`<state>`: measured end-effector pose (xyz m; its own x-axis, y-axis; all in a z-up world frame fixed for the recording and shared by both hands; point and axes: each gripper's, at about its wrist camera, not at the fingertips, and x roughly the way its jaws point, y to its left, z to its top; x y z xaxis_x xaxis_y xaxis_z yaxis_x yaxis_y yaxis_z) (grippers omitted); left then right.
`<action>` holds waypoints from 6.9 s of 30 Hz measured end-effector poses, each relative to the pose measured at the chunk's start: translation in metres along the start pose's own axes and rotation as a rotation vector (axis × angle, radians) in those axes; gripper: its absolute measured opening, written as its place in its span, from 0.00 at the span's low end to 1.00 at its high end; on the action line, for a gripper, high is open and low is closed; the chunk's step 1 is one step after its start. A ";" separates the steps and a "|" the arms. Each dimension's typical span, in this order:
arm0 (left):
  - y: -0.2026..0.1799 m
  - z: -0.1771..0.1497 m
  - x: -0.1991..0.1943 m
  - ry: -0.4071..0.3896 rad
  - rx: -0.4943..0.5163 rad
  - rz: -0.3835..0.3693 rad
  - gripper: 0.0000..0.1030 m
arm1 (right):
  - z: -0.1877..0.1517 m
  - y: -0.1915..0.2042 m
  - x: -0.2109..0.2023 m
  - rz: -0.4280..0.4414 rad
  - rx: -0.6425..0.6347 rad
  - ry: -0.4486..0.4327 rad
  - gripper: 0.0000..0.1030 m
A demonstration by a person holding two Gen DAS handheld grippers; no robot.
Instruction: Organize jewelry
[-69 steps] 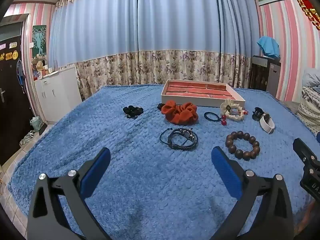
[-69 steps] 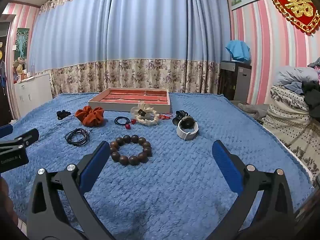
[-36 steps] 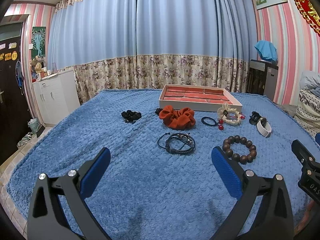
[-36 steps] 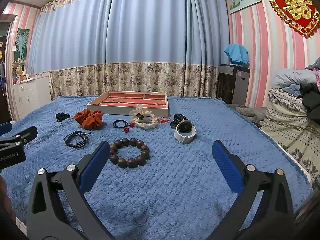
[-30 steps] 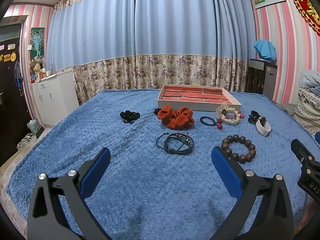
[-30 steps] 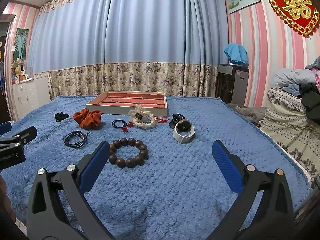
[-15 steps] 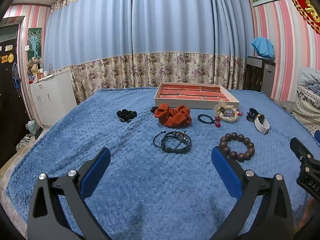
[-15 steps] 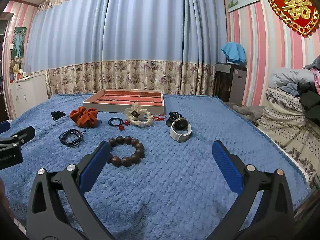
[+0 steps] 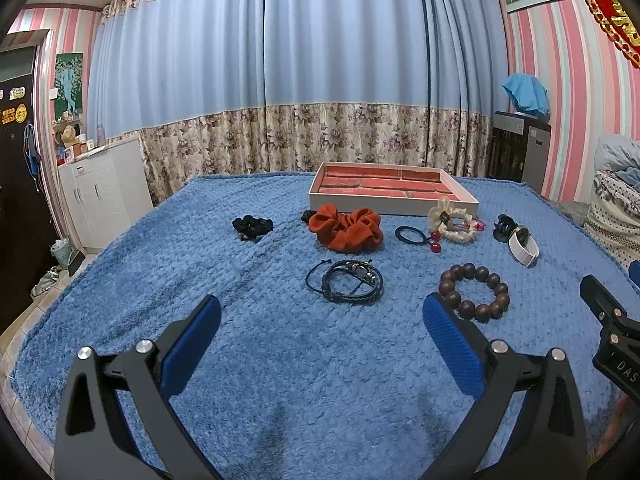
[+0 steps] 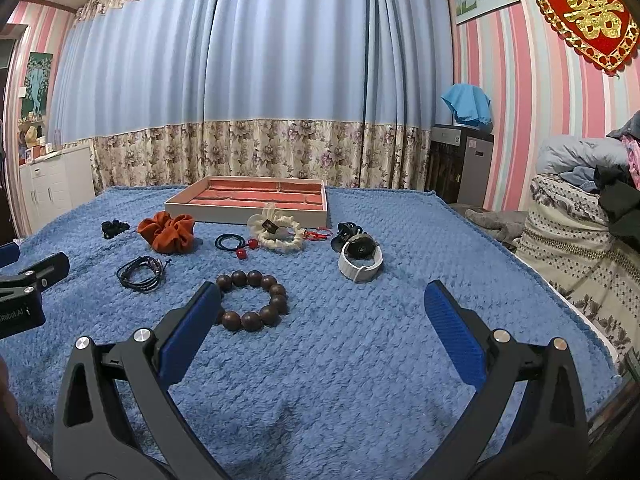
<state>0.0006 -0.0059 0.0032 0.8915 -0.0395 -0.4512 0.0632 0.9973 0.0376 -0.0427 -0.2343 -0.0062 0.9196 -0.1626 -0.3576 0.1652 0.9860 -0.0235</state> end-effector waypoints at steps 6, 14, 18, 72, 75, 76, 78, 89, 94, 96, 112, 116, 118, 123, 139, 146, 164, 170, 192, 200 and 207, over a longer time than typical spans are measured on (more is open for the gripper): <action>0.001 -0.002 0.001 0.005 -0.002 -0.001 0.96 | 0.000 -0.001 0.000 -0.002 0.001 0.000 0.96; 0.001 -0.002 0.001 0.007 -0.005 -0.003 0.96 | 0.000 -0.003 0.002 -0.003 0.005 0.003 0.96; 0.001 -0.002 0.003 0.013 -0.003 -0.004 0.96 | -0.001 -0.004 0.002 -0.004 0.005 0.004 0.96; 0.006 0.046 0.124 0.247 0.031 -0.080 0.96 | 0.027 0.017 0.142 0.050 -0.021 0.328 0.96; 0.008 0.044 0.132 0.257 0.026 -0.082 0.96 | 0.023 0.018 0.150 0.063 -0.019 0.358 0.96; 0.007 0.043 0.136 0.266 0.032 -0.079 0.96 | 0.022 0.020 0.152 0.061 -0.027 0.365 0.96; 0.005 0.040 0.142 0.283 0.046 -0.077 0.96 | 0.020 0.024 0.157 0.057 -0.040 0.379 0.96; 0.010 0.030 0.166 0.350 0.059 -0.109 0.75 | 0.009 0.027 0.184 0.060 -0.050 0.473 0.69; 0.011 0.025 0.180 0.407 0.044 -0.140 0.67 | 0.006 0.034 0.188 0.087 -0.073 0.491 0.59; 0.012 0.024 0.184 0.423 0.036 -0.150 0.57 | 0.005 0.036 0.189 0.100 -0.077 0.498 0.55; 0.012 0.025 0.183 0.408 0.020 -0.150 0.12 | 0.009 0.044 0.196 0.179 -0.087 0.511 0.26; 0.010 0.025 0.182 0.409 0.028 -0.150 0.09 | 0.010 0.040 0.197 0.198 -0.077 0.517 0.24; 0.010 0.026 0.180 0.409 0.025 -0.154 0.08 | 0.011 0.037 0.195 0.206 -0.070 0.519 0.20; 0.010 0.036 0.167 0.362 0.021 -0.162 0.08 | 0.018 0.026 0.189 0.215 -0.039 0.492 0.19; 0.008 0.106 0.164 0.286 0.025 -0.169 0.08 | 0.077 0.025 0.185 0.264 -0.050 0.373 0.19; 0.005 0.152 0.185 0.264 0.001 -0.192 0.08 | 0.133 0.027 0.209 0.263 -0.058 0.315 0.19; -0.014 0.232 0.420 0.415 -0.010 -0.173 0.08 | 0.218 0.048 0.425 0.176 -0.041 0.354 0.19; -0.024 0.228 0.484 0.478 0.073 -0.131 0.08 | 0.213 0.052 0.481 0.123 -0.074 0.412 0.19; -0.027 0.208 0.541 0.570 0.118 -0.091 0.10 | 0.168 0.037 0.563 0.051 -0.067 0.676 0.20; -0.023 0.215 0.513 0.538 0.120 -0.065 0.55 | 0.179 0.038 0.549 0.090 -0.062 0.647 0.50; -0.016 0.250 0.441 0.414 0.109 -0.099 0.79 | 0.217 0.021 0.490 0.106 -0.067 0.510 0.75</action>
<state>0.5048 -0.0552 0.0269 0.6252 -0.0838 -0.7760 0.2061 0.9766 0.0606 0.4887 -0.3013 0.0203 0.6367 -0.0393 -0.7701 0.0417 0.9990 -0.0165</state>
